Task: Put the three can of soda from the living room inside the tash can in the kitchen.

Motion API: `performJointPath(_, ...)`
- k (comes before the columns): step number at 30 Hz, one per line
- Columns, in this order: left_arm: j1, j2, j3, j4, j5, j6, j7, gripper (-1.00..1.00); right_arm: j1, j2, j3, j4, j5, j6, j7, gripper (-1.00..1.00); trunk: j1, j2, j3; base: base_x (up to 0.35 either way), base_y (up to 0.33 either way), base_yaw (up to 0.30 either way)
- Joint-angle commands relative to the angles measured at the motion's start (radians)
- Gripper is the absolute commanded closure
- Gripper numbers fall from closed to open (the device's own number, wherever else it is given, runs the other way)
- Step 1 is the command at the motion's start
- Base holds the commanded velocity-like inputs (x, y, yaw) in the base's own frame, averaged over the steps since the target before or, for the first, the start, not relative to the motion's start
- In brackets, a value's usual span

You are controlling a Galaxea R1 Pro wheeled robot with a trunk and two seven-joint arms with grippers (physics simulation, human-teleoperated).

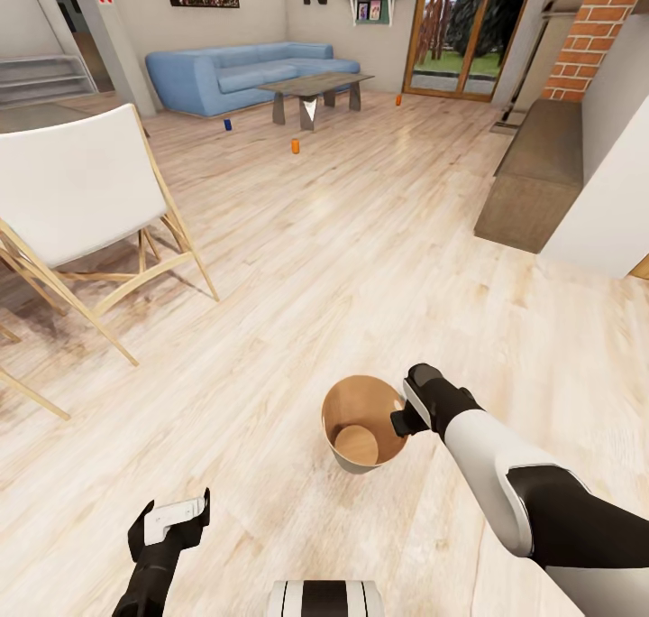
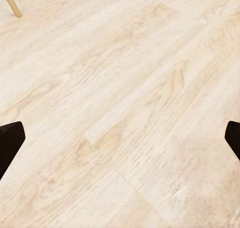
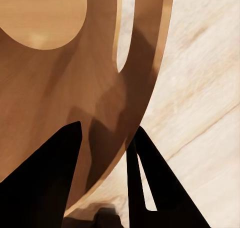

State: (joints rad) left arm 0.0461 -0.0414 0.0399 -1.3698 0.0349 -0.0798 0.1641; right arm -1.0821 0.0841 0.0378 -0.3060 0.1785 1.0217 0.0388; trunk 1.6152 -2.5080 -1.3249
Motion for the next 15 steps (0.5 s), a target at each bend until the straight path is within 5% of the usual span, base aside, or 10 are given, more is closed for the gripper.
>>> performJointPath(1,0.000,0.000,0.000,0.000,0.000,0.000,0.000,-1.00,0.001,0.000,-0.003,0.001,-0.020,0.000,0.002,1.00,0.000,0.000,0.000,0.000,0.000,0.000)
performJointPath(15,0.000,0.000,0.000,0.003,-0.001,0.000,0.001,-1.00,0.001,-0.001,-0.004,-0.002,-0.020,-0.003,0.004,1.00,0.000,0.000,0.000,0.000,0.000,0.000)
